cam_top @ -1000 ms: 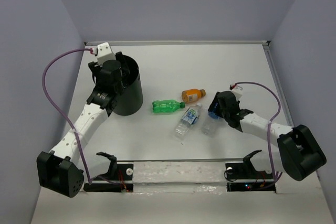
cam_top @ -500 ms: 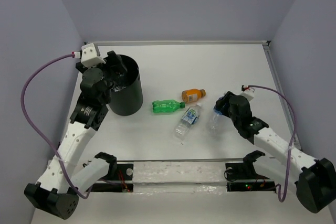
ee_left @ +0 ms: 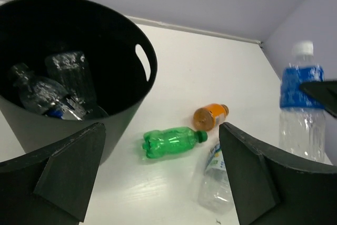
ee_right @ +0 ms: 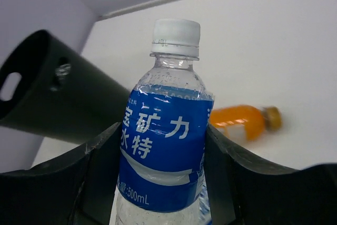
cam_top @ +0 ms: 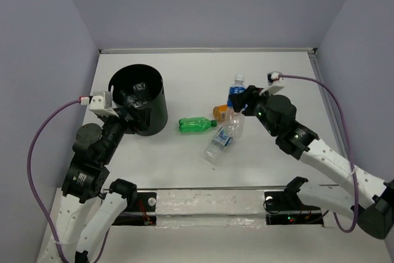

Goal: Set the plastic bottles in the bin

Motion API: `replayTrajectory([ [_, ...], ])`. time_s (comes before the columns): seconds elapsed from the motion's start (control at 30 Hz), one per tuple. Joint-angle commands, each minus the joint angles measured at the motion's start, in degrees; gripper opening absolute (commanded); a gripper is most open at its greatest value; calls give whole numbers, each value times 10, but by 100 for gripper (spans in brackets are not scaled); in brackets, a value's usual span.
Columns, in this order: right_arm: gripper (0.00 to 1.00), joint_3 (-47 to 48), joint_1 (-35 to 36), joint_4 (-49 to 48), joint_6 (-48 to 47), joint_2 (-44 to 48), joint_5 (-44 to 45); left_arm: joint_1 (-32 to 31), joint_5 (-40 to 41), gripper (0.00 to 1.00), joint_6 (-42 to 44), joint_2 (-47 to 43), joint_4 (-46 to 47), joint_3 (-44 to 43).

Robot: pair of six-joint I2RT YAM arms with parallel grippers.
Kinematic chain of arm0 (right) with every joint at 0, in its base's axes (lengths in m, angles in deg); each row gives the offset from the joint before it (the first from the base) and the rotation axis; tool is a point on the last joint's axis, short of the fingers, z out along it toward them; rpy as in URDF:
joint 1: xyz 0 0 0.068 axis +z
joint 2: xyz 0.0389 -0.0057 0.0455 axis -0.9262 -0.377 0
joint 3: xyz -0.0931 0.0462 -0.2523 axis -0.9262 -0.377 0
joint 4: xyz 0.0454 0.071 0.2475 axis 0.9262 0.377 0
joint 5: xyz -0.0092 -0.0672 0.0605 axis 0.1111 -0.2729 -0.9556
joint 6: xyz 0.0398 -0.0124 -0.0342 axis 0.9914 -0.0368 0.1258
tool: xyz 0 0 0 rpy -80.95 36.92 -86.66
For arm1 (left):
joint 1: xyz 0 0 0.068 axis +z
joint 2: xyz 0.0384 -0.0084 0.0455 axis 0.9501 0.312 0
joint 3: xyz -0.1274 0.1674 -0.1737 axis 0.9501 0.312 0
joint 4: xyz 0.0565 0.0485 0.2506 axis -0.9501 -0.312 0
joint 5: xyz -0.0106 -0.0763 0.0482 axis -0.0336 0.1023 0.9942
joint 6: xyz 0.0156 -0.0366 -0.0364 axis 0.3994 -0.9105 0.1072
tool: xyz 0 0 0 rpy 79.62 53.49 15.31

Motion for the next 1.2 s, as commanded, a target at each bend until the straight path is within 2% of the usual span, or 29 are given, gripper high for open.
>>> replayTrajectory([
  [0.0,39,178,107,-127,-113,-151,-3,3,-75,99,-39,-11,-37,10],
  [0.1,39,329,146,-189,-178,-257,-5,3,-53,99,-40,-24,-45,-3],
  [0.2,39,415,158,-210,-200,-334,-24,3,-26,99,-49,-55,-30,-22],
  [0.4,39,598,172,-272,-264,-507,-48,3,-21,99,-37,-87,-11,-41],
  [0.6,39,777,177,-256,-281,-657,-102,3,-21,99,-11,-99,-42,-62],
  [0.73,39,874,184,-204,-294,-746,-122,3,-21,99,-3,-104,-57,-68],
  [0.87,40,865,189,-207,-283,-770,-121,3,-30,99,4,-103,-71,-79],
  [0.93,50,839,189,-230,-276,-755,-120,2,-32,99,4,-101,-75,-88],
  [0.97,60,811,189,-236,-276,-749,-123,3,-33,99,6,-100,-76,-94],
  [1.1,87,759,189,-245,-272,-715,-134,2,-42,99,12,-92,-76,-108],
  [1.17,89,734,189,-251,-269,-697,-135,2,-52,99,15,-86,-76,-113],
])
